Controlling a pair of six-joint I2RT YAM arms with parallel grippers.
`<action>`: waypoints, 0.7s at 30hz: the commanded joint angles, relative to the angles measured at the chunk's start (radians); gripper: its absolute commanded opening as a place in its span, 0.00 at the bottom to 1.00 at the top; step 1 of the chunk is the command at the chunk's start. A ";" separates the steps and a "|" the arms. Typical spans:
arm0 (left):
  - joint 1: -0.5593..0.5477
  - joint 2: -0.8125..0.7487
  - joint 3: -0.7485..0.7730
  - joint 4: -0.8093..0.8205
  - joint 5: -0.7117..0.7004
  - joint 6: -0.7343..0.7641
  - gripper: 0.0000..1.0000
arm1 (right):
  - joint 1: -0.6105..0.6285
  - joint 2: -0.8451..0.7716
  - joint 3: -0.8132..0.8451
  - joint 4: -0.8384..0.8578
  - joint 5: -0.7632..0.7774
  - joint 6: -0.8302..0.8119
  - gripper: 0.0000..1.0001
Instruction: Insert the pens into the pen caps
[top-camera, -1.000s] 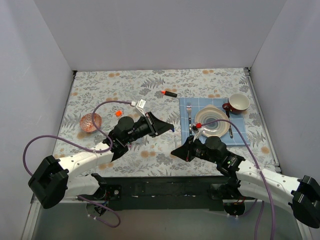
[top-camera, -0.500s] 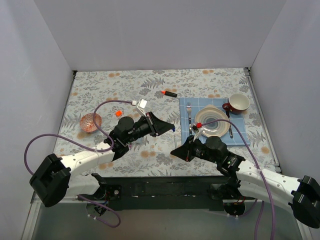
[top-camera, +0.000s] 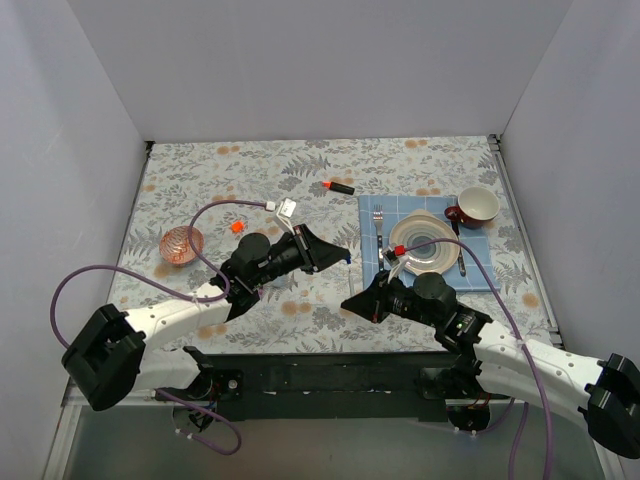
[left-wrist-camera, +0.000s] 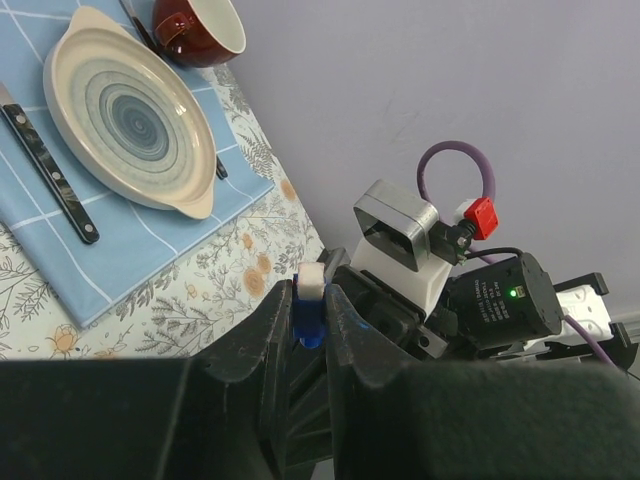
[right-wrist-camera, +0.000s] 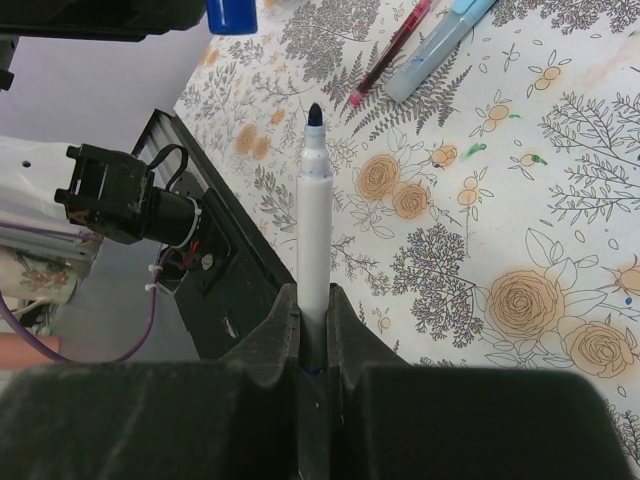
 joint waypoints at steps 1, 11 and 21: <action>0.000 0.008 -0.014 0.014 0.017 0.027 0.00 | -0.001 -0.014 0.036 0.059 -0.004 -0.007 0.01; 0.000 0.025 -0.017 0.016 0.009 0.038 0.00 | -0.001 -0.014 0.037 0.062 -0.003 -0.007 0.01; 0.000 0.040 -0.016 0.016 0.003 0.042 0.00 | -0.002 -0.014 0.039 0.062 -0.009 -0.007 0.01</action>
